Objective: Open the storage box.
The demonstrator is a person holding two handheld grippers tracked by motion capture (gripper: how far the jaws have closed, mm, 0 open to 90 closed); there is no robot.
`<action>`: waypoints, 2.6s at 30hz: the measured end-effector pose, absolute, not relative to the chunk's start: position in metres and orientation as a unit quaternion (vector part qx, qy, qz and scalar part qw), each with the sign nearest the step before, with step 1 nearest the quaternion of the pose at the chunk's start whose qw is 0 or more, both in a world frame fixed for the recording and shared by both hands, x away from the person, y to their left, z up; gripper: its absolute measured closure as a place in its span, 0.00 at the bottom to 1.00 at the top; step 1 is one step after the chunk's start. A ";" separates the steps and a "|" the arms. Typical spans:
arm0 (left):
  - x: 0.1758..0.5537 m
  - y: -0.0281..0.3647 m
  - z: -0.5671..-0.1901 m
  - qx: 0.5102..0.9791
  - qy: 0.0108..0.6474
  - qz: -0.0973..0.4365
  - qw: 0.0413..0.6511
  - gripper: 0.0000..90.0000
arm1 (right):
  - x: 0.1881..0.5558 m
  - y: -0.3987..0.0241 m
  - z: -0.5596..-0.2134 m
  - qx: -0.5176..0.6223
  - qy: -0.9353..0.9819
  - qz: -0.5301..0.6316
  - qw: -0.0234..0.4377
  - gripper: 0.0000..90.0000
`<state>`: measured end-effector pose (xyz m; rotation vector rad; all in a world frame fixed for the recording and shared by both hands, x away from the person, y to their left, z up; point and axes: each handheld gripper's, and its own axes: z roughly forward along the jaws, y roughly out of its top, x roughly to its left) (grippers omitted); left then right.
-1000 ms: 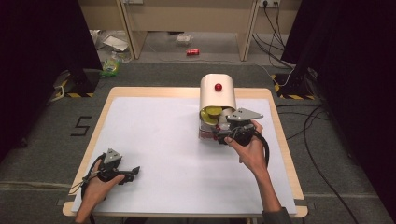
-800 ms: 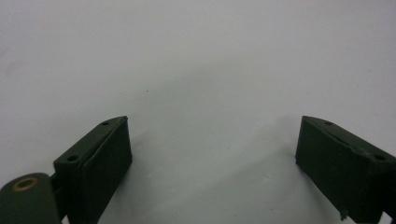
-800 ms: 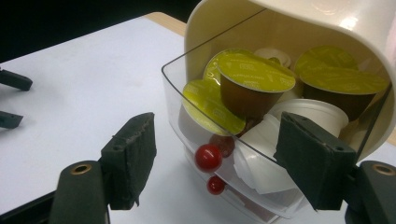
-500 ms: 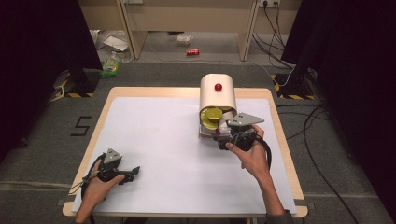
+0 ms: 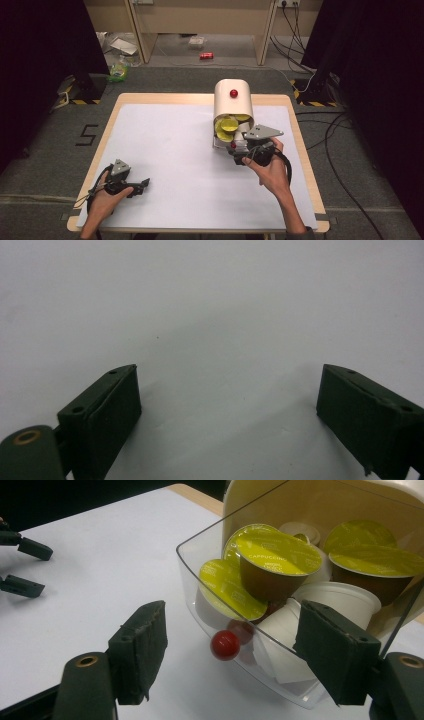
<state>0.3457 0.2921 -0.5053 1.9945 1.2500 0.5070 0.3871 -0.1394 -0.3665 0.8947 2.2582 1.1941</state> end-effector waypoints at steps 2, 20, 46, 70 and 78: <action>0.346 0.292 -0.505 0.773 0.485 0.197 0.359 0.11 | 0.386 -0.139 -0.367 0.323 0.815 0.432 0.214 0.32; 0.346 0.292 -0.505 0.773 0.485 0.198 0.359 0.11 | 0.377 -0.141 -0.366 0.317 0.818 0.431 0.211 0.32; 0.346 0.291 -0.505 0.773 0.485 0.198 0.359 0.11 | 0.369 -0.142 -0.368 0.313 0.823 0.426 0.207 0.32; 0.346 0.291 -0.505 0.773 0.485 0.198 0.359 0.11 | 0.362 -0.142 -0.370 0.306 0.829 0.420 0.204 0.32; 0.346 0.291 -0.505 0.773 0.485 0.198 0.359 0.11 | 0.361 -0.142 -0.370 0.305 0.831 0.420 0.203 0.32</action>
